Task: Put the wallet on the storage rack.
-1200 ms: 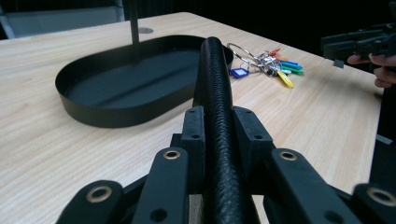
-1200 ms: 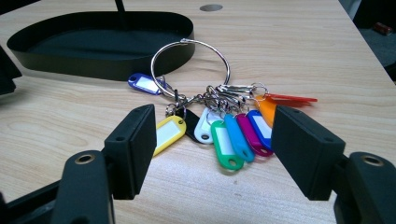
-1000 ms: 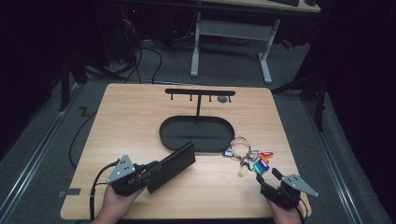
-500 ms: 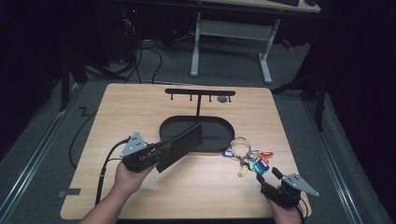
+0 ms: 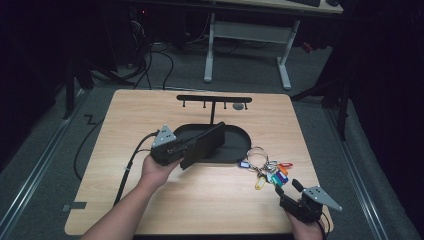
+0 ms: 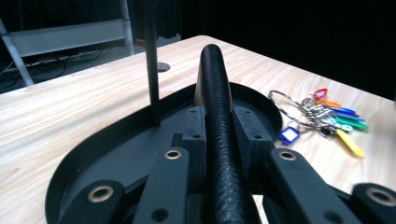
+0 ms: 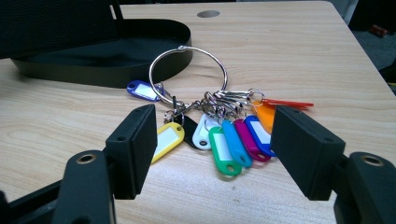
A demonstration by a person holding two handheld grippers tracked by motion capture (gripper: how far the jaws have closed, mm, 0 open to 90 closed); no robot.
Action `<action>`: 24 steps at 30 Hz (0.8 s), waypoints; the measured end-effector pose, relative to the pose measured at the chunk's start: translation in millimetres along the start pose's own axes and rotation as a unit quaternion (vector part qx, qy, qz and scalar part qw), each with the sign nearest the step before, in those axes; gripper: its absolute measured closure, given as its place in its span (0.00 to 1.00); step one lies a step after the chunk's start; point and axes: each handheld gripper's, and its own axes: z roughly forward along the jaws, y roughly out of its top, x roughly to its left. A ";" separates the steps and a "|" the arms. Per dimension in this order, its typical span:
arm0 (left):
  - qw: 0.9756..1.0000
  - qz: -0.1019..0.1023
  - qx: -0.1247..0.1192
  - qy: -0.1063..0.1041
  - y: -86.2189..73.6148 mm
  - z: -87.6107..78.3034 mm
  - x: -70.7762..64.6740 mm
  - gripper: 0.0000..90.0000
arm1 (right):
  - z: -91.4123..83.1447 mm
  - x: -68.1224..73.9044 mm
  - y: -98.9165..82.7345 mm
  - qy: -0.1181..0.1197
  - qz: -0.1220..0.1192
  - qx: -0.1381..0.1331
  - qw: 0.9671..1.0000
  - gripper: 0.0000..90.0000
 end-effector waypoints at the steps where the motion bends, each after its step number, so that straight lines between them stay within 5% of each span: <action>1: 1.000 0.001 0.002 -0.001 0.6 2.5 1.9 0.85 | 0.1 0.0 0.1 0.000 0.000 -0.001 1.000 0.36; 24: 1.000 -0.006 0.004 -0.014 3.6 59.5 11.9 0.85 | -2.6 -1.7 0.3 0.000 0.015 -0.010 1.000 0.35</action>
